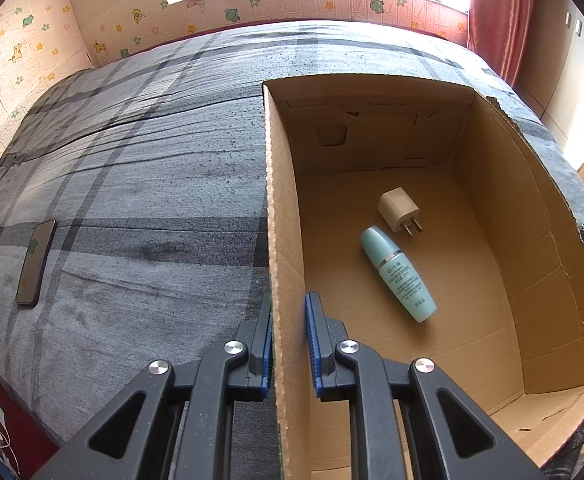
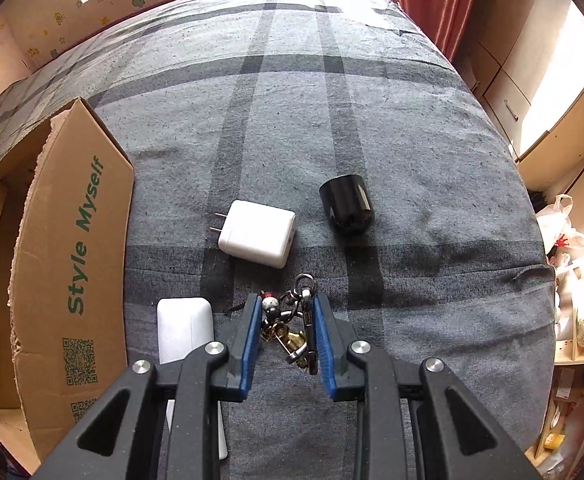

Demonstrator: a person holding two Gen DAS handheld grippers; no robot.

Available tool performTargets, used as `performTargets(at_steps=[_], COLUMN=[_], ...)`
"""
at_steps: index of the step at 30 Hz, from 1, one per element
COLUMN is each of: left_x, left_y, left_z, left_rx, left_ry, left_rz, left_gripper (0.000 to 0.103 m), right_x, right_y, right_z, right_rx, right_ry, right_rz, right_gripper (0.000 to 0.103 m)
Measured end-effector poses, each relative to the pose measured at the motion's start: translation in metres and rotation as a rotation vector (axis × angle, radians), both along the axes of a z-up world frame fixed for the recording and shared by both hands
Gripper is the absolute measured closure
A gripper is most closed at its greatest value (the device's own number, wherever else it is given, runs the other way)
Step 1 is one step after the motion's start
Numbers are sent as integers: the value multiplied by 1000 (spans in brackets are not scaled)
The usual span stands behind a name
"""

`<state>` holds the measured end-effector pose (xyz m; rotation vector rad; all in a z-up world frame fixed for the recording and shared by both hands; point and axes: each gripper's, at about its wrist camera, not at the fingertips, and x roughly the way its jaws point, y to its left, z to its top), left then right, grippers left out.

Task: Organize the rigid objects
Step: 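Grasp the key bunch by its ring with the right gripper, then lift the keys with the right gripper and carry them over the box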

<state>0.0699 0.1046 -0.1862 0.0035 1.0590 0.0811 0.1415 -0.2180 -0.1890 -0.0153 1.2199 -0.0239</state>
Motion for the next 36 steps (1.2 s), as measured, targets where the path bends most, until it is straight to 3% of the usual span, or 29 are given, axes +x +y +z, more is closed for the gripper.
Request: performTargets(at_steps=[24, 36], left_x=[1, 0], left_y=[0, 1], left_z=[0, 0], left_rx=[-4, -4], left_ry=[1, 1], left_rz=[0, -1], left_gripper=[87, 87], right_x=[-8, -7], right_y=[55, 98], right_z=[95, 124], right_rx=[0, 24], right_ry=[-112, -163], right_rz=[152, 241], right_gripper=[76, 76])
